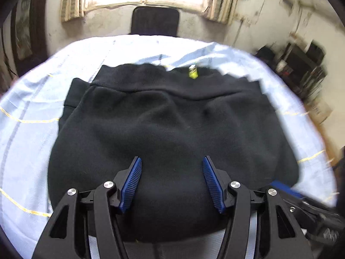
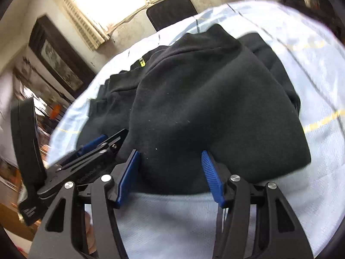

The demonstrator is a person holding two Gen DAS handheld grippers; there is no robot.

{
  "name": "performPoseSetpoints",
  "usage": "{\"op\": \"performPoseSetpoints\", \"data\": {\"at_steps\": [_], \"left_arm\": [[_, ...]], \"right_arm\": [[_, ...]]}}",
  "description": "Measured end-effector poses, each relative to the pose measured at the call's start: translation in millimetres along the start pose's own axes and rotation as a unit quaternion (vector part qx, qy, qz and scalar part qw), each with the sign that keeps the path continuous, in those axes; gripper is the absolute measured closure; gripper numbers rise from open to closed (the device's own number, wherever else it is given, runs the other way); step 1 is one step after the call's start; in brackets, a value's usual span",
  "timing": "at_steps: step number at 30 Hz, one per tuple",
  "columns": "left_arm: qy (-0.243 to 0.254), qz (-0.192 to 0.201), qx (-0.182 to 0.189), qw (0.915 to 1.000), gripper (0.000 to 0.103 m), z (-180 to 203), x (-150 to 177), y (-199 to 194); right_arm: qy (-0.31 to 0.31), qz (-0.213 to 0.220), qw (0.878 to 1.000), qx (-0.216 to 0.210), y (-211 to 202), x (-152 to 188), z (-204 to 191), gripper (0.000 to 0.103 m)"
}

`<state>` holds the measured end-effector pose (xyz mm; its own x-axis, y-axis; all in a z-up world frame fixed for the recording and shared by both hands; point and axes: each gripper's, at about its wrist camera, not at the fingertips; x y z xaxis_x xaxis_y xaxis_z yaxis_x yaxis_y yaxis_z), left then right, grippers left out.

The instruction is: Fold large clothes

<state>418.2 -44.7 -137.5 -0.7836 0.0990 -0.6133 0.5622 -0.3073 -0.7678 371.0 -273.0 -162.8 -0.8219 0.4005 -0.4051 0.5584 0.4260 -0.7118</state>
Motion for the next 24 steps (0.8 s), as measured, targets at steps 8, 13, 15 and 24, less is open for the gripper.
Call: {"op": "performPoseSetpoints", "data": {"at_steps": [8, 13, 15, 24], "left_arm": [[0.037, 0.008, 0.004, 0.9993, 0.041, 21.9, 7.5, 1.3], [0.003, -0.010, 0.022, 0.9997, 0.025, 3.0, 2.7, 13.1], [-0.015, -0.017, 0.038, 0.9990, 0.025, -4.3, 1.5, 14.2], [-0.059, -0.017, 0.056, 0.9965, 0.033, -21.2, -5.9, 8.6]], "right_arm": [[0.110, 0.029, 0.993, -0.026, -58.2, 23.5, 48.6, 0.040], [0.162, 0.046, 0.986, -0.006, -67.2, 31.3, 71.3, 0.040], [0.182, 0.047, 0.982, -0.009, -66.3, 29.0, 76.9, 0.040], [0.224, 0.057, 0.973, 0.004, -53.6, 2.7, 94.4, 0.040]]}}
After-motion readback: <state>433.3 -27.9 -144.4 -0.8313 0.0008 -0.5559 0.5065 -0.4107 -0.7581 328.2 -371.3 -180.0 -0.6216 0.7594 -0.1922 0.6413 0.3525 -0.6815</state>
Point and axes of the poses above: each gripper's, at about its wrist camera, not at the fingertips, and y roughly the way its jaws point, z to its right, x to its underside, and after that the axes turned 2 degrees about y, right-handed
